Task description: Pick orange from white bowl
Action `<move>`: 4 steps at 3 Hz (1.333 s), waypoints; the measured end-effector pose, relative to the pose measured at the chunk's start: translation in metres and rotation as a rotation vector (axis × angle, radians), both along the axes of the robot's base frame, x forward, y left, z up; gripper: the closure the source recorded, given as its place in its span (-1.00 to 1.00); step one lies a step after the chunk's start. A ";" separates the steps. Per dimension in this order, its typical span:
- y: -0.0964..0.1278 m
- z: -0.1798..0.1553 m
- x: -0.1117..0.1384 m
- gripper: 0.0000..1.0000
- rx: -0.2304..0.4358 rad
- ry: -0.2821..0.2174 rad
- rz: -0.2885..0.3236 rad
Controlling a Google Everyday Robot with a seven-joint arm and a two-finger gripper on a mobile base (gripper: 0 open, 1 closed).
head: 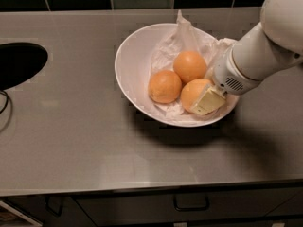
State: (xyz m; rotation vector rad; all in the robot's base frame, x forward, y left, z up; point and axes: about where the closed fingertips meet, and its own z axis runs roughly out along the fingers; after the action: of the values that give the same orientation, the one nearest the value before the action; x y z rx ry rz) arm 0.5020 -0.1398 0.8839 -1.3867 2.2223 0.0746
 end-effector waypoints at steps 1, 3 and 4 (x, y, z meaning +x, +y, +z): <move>0.003 -0.010 0.001 -0.28 -0.006 0.002 -0.035; 0.014 -0.017 0.006 -0.26 -0.002 0.014 -0.012; 0.014 -0.017 0.006 0.12 -0.002 0.014 -0.012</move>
Offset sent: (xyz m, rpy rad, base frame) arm 0.0031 0.0014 -0.0148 -0.0075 0.0069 -0.0496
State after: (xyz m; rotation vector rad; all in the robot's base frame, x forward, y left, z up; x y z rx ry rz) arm 0.5083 -0.1262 0.8673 -1.3774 2.2425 0.0777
